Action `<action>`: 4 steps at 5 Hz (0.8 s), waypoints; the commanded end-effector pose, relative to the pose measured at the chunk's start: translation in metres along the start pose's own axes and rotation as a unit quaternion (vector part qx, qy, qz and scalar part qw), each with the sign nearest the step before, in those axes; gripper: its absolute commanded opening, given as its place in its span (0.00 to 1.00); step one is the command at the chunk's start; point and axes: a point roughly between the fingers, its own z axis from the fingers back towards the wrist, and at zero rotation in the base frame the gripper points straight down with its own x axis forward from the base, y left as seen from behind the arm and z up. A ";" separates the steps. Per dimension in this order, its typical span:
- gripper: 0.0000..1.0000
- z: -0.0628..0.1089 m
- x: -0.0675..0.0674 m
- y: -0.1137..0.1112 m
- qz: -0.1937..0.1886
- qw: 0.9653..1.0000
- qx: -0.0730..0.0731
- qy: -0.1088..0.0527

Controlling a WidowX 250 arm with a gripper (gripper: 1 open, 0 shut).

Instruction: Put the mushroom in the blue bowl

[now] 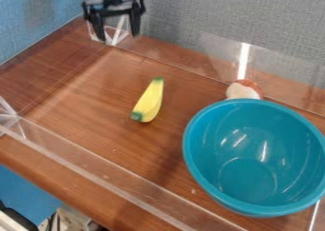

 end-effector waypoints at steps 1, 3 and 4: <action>1.00 0.056 -0.007 -0.014 -0.006 0.998 -0.021 -0.053; 1.00 0.059 -0.005 0.002 0.046 0.996 -0.012 -0.074; 0.00 0.061 -0.033 -0.015 0.050 0.996 -0.015 -0.075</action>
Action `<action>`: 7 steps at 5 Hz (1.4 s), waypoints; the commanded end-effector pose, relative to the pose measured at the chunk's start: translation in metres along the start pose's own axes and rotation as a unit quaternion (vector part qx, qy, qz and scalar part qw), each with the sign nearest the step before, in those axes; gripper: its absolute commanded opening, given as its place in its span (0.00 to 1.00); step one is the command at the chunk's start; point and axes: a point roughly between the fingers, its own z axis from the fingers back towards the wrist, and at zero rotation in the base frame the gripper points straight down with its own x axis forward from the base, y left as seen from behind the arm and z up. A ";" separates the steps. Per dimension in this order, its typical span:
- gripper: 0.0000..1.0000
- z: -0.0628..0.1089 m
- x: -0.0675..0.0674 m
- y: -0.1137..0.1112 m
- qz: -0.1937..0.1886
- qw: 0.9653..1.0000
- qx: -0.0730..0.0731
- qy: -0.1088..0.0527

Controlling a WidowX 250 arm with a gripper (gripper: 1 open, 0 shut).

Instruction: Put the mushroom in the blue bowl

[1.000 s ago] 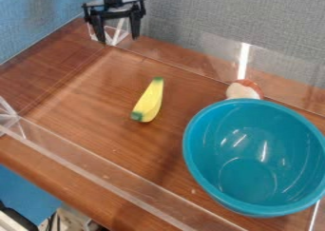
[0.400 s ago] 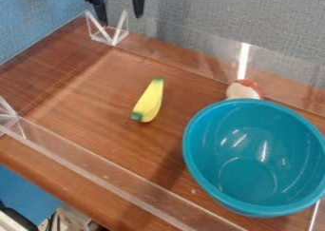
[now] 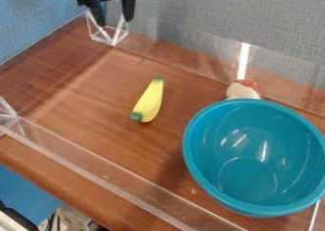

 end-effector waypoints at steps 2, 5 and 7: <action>0.00 0.046 -0.076 -0.051 -0.060 0.997 -0.036 -0.033; 0.00 -0.004 -0.150 -0.106 -0.142 0.989 -0.023 -0.024; 1.00 -0.028 -0.180 -0.134 -0.183 0.982 -0.001 -0.043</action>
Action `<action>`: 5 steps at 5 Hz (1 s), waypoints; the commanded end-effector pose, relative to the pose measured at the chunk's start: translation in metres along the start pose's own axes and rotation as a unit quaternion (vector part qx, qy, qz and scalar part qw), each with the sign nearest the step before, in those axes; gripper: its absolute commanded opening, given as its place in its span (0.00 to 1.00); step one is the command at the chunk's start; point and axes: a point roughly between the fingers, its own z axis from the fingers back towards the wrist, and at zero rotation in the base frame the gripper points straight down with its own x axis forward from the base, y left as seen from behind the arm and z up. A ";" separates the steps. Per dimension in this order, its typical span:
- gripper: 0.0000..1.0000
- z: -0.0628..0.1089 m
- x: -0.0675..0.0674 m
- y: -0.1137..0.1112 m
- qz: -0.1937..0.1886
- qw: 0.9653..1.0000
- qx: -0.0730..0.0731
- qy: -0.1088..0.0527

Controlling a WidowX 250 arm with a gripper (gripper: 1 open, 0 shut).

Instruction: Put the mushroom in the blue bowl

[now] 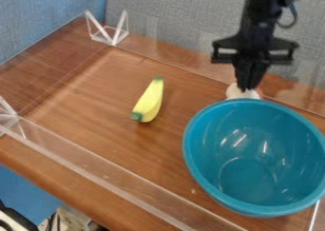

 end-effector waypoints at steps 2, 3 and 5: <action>0.00 0.006 0.014 -0.004 -0.009 0.999 -0.022 -0.039; 0.00 -0.005 0.021 0.004 -0.014 0.999 -0.026 -0.045; 1.00 -0.015 0.039 0.005 0.030 0.998 -0.029 -0.044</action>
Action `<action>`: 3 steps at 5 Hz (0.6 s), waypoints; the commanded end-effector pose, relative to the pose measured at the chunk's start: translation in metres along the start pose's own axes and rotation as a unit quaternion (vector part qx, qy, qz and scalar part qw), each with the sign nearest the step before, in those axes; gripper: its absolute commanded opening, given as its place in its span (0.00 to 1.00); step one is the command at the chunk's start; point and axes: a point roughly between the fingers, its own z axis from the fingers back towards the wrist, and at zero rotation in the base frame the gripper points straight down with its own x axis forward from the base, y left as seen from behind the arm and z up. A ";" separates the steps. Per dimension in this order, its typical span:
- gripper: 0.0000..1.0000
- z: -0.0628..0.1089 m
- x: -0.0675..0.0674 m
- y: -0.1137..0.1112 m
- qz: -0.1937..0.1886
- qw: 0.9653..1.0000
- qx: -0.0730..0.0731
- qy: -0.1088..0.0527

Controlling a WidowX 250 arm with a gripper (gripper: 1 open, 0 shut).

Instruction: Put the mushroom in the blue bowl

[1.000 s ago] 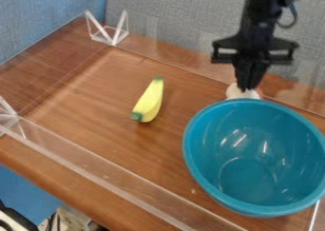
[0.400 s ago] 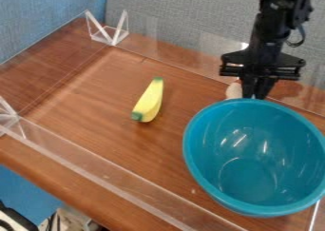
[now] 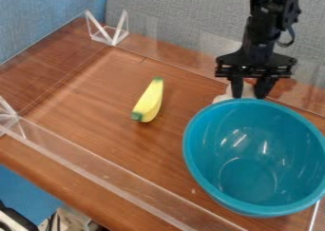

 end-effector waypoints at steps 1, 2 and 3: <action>1.00 0.021 0.025 0.010 -0.007 1.000 -0.018 -0.024; 1.00 0.020 0.034 0.015 -0.028 0.999 -0.019 -0.024; 1.00 0.016 0.039 0.014 -0.053 0.998 -0.014 -0.023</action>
